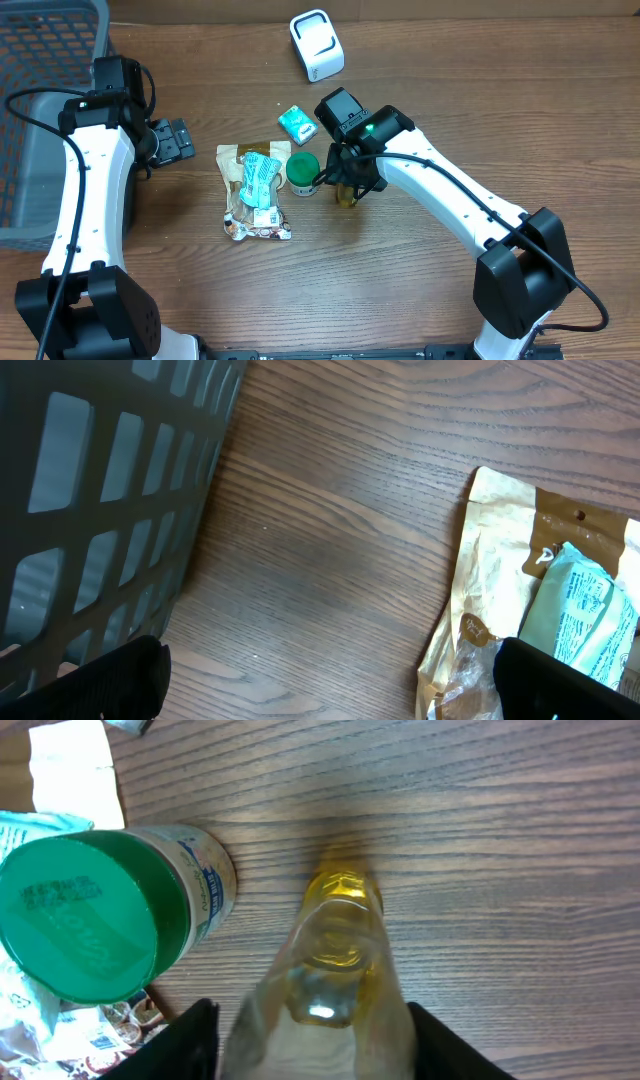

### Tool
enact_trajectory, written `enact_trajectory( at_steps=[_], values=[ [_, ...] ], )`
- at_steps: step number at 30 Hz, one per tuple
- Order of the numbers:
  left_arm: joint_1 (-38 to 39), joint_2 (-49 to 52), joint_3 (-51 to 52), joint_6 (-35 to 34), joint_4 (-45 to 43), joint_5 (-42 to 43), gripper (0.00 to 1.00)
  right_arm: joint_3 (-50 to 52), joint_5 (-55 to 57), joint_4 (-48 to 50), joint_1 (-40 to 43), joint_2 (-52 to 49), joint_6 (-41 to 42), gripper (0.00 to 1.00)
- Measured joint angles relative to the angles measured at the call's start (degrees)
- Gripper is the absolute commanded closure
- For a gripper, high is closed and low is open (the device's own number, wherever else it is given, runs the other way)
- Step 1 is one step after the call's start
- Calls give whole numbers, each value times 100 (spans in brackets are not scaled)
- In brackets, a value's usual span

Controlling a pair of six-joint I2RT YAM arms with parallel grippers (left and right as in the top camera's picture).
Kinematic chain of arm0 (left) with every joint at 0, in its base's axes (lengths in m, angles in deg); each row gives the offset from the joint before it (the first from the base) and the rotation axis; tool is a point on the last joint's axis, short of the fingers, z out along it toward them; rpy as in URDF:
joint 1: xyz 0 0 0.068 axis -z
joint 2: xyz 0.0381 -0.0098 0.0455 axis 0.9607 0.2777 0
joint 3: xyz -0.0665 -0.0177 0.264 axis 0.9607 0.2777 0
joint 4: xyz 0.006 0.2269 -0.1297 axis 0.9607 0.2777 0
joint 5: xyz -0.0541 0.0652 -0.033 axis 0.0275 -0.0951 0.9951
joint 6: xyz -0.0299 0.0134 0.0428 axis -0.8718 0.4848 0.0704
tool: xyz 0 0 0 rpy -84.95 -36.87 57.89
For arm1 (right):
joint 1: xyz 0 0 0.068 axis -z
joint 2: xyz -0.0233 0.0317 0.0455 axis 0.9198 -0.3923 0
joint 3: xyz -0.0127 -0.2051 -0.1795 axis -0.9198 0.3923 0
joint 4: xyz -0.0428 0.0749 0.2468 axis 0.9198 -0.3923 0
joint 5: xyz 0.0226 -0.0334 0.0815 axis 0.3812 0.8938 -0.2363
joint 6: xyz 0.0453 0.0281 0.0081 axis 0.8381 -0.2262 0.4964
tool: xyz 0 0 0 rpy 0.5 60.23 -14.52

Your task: Scan the item barcode

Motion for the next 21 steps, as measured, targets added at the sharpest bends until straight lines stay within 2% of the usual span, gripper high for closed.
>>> enact_trajectory(
  at_steps=[8,15,18,21],
  values=[
    [0,0,0,0,0,2,0,2,7,-4,0,0,-83,55],
    [0,0,0,0,0,0,0,2,70,-221,0,0,-750,58],
    [0,0,0,0,0,2,0,2,219,-367,0,0,-905,57],
    [0,0,0,0,0,2,1,2,317,-407,0,0,-986,49]
  ],
)
